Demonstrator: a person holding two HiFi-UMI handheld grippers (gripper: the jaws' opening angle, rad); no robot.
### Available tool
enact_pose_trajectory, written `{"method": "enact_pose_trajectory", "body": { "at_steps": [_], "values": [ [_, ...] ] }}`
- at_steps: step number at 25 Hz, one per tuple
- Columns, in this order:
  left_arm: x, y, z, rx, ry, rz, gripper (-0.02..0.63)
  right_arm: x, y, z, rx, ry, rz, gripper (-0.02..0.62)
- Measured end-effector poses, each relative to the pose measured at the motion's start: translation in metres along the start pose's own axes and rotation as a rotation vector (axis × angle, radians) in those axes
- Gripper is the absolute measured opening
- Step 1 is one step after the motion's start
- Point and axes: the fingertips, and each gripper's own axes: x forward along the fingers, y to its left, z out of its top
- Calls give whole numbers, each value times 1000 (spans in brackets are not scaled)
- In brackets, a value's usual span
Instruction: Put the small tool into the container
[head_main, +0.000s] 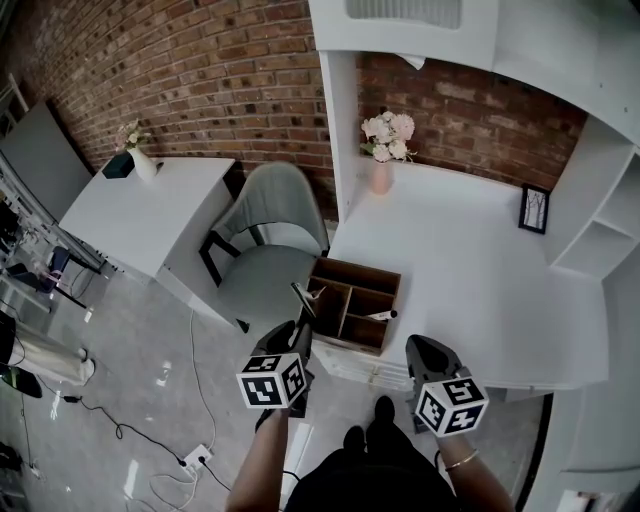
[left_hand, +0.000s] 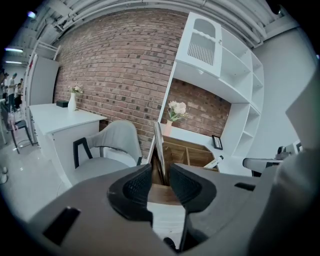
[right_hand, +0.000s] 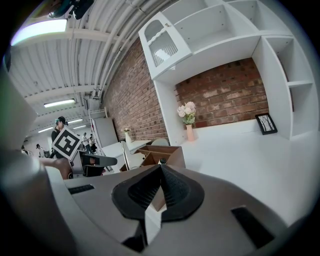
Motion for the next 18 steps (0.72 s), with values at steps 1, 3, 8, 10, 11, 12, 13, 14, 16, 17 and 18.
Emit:
{"method": "enact_pose_trajectory", "body": {
  "at_steps": [1,3,8,10,11,12,13,14,16,17,18],
  "values": [
    [-3,0,-3,1,2,2,98,-1,2,-2,-1,1,1,5],
    [-9,0,-9,2,6,6,98,-4,6,-5,-3,2,4,5],
    [-25,-3,-17,16,6,5,92,-10,16,-9,-9,4,10,5],
    [-33,-5,-20,24,5,2,87,-12,22,-11,-12,5,14,5],
    [-36,-6,-22,27,4,1,84,-13,25,-13,-14,6,17,5],
    [-40,-7,-23,28,3,0,83,-14,28,-13,-15,6,20,5],
    [-43,-9,-25,30,1,-2,80,-15,30,-14,-18,6,22,5],
    [-45,-11,-26,30,0,-4,78,-17,33,-14,-20,6,24,5],
    [-51,-14,-30,32,-3,-9,62,-19,38,-15,-27,5,30,5],
    [-54,-15,-32,33,-4,-11,54,-20,41,-17,-30,4,35,5],
    [-57,-16,-34,35,-5,-13,47,-21,44,-18,-33,4,41,5]
  ]
}}
